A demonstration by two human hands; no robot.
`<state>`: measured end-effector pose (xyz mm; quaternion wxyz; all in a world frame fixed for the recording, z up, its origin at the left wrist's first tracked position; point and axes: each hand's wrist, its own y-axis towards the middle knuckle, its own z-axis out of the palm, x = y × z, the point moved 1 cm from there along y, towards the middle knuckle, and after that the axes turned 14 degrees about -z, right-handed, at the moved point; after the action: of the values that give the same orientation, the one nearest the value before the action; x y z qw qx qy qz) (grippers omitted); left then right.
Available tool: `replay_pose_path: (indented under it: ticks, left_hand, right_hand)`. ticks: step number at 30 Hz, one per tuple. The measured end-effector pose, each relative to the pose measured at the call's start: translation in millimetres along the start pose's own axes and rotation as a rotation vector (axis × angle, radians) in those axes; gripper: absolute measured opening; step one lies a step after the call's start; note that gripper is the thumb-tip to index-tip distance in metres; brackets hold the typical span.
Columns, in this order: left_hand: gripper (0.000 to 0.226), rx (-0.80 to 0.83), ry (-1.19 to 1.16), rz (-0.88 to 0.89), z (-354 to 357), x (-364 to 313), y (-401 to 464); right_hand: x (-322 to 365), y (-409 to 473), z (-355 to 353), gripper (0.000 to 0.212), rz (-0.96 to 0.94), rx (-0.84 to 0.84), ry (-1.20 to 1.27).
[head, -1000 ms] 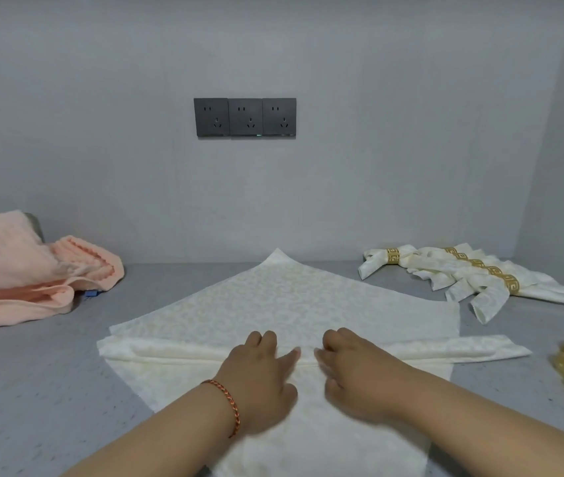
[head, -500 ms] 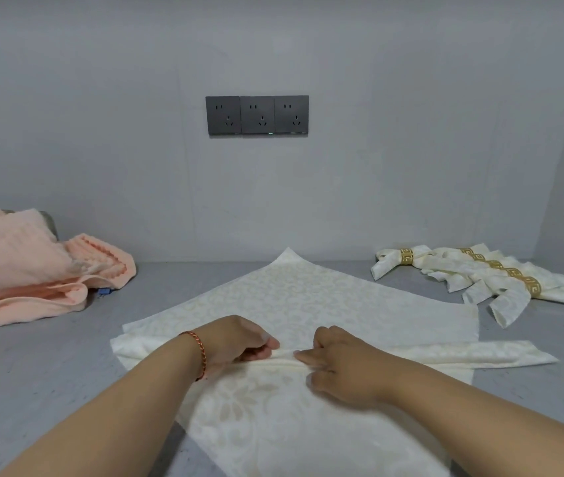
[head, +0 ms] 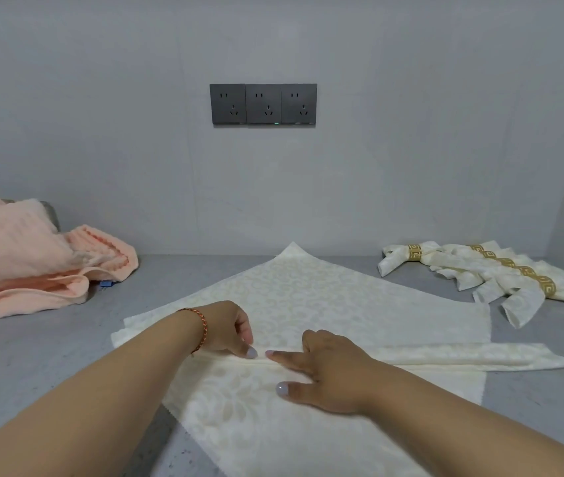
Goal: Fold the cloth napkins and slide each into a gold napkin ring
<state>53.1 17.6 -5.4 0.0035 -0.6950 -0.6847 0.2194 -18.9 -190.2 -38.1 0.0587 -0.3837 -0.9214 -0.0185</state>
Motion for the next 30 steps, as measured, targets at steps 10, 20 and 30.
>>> replay_pose_path:
  ticks: [10,20,30]
  left_hand:
    - [0.032,0.079,0.248,-0.052,-14.4,-1.5,-2.9]
    - [0.02,0.063,0.276,0.007,-16.8,-7.5,-11.2]
    - [0.05,0.396,0.272,-0.007,-34.2,-18.1,-18.5]
  right_hand:
    - [1.7,0.3,0.8,0.091,-0.02,-0.015,-0.023]
    - [2.2,-0.3,0.4,0.093,-0.014,-0.017,-0.034]
    - [1.2,-0.7,-4.2,0.062,0.019,0.039,0.016]
